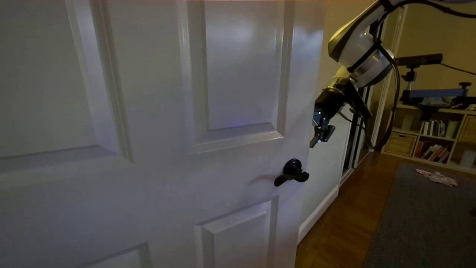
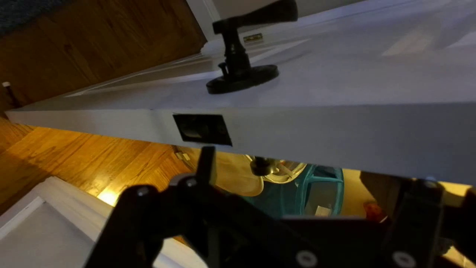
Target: Open the door
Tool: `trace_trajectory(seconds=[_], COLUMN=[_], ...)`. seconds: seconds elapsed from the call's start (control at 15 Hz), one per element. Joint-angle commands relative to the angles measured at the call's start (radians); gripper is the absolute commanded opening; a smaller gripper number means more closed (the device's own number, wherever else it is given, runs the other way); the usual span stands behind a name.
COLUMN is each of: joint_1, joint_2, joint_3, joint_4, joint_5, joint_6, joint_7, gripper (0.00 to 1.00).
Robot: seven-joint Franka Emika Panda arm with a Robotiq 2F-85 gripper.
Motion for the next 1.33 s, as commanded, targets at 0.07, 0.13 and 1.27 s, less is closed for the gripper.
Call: trace_trajectory(seconds=[0.07,0.13,1.27], joint_1=[0.033,0.035,0.128], joint_2=[-0.097,-0.105,-0.246], joint_3=[-0.022,-0.022,-0.033], joint_4=[-0.12,-0.132,-0.252], joint_5=[-0.059,-0.067,-0.418], joint_6=[-0.013,-0.012,0.104], joint_7=[0.016,0.018,0.287], gripper=[1.0,1.0,1.0])
